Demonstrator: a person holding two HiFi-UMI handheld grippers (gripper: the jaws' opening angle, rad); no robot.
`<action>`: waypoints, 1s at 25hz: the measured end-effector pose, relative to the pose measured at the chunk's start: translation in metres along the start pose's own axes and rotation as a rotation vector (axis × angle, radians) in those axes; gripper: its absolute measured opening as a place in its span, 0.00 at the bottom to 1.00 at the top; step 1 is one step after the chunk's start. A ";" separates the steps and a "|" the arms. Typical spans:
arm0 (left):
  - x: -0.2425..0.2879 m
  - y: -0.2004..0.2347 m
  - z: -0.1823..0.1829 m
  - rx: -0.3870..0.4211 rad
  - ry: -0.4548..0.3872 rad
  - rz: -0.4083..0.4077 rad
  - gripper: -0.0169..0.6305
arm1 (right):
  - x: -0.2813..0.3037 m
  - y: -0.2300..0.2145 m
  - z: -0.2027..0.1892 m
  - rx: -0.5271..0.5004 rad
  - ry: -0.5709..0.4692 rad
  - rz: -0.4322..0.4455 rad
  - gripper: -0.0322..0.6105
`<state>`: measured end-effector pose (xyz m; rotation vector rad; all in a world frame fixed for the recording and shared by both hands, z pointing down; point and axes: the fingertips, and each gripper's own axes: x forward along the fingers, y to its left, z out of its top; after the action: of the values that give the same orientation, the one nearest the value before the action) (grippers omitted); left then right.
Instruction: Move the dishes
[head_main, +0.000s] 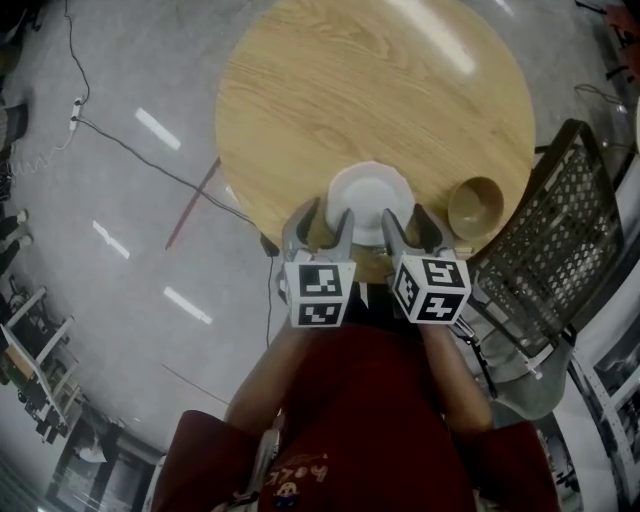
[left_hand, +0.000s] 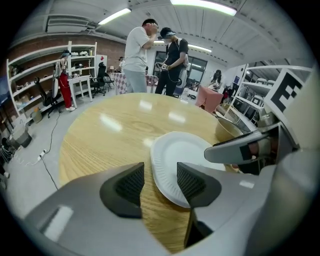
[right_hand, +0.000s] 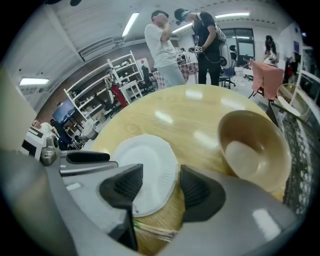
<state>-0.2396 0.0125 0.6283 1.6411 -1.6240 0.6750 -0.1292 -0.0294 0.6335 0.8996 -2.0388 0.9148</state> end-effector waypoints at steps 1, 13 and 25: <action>0.000 0.000 0.000 -0.001 -0.002 -0.002 0.36 | 0.001 0.001 -0.001 -0.007 0.006 0.001 0.40; 0.003 0.004 0.001 0.016 0.001 0.009 0.26 | 0.006 0.004 -0.002 -0.075 0.018 -0.027 0.31; -0.007 0.007 0.017 0.034 -0.043 -0.002 0.27 | -0.002 0.010 0.013 -0.090 -0.016 -0.037 0.29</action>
<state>-0.2494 0.0035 0.6135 1.6915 -1.6499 0.6739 -0.1403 -0.0345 0.6226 0.8946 -2.0530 0.7922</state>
